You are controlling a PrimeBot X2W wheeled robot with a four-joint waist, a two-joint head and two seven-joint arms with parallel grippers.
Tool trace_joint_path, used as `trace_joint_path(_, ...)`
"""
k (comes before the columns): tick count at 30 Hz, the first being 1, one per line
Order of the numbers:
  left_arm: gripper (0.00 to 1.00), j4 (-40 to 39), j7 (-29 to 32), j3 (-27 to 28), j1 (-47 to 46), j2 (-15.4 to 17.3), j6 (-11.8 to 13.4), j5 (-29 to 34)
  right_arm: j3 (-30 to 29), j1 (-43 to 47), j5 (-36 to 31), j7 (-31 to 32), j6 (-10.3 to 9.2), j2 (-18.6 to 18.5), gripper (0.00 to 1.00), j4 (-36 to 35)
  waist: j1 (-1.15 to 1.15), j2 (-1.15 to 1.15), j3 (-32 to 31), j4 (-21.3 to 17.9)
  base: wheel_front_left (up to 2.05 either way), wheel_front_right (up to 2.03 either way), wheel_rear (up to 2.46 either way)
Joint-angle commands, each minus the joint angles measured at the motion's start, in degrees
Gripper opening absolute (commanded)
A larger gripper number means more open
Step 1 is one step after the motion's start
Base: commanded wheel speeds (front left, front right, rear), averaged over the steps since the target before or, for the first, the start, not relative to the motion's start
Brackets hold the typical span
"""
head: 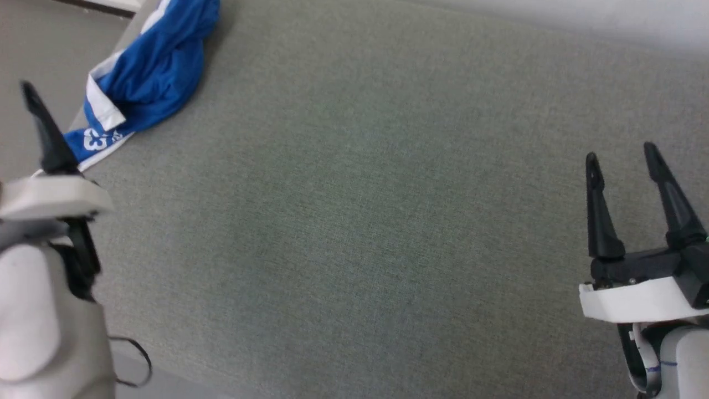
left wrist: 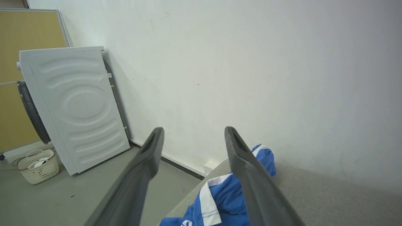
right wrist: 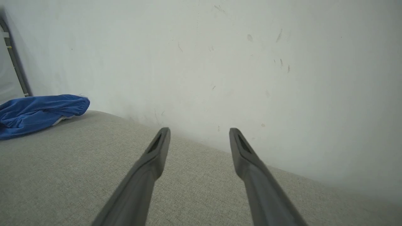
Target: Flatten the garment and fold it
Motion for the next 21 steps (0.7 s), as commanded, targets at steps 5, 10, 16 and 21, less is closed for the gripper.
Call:
trace_joint_path(5,1.0,6.4,-1.0,2.3,-8.8,3.9,-2.3,-1.9,-0.3,-2.8,-1.3,-1.0,-0.05,-1.5,1.0,-2.8,-0.01,0.0,7.9,-1.1,0.0,0.0,0.0)
trace_joint_path(10,1.0,16.4,-1.0,2.1,-18.3,8.9,-5.9,-3.3,0.0,-4.7,-2.7,-1.6,-0.06,-3.0,1.0,-5.5,-0.01,0.0,12.5,-1.4,0.0,0.0,0.0)
trace_joint_path(16,1.0,28.1,7.3,3.1,-29.3,14.4,-11.5,-8.2,1.1,-7.3,-4.1,-2.3,-0.06,-4.2,1.0,-9.3,-0.01,0.0,17.9,-2.7,0.0,0.0,0.0)
trace_joint_path(21,1.0,35.5,16.6,2.2,-36.5,17.9,-14.1,-12.1,1.8,-9.8,-5.4,-2.9,-0.06,-4.8,1.0,-13.1,-0.01,0.0,22.3,-3.5,0.0,0.0,0.0)
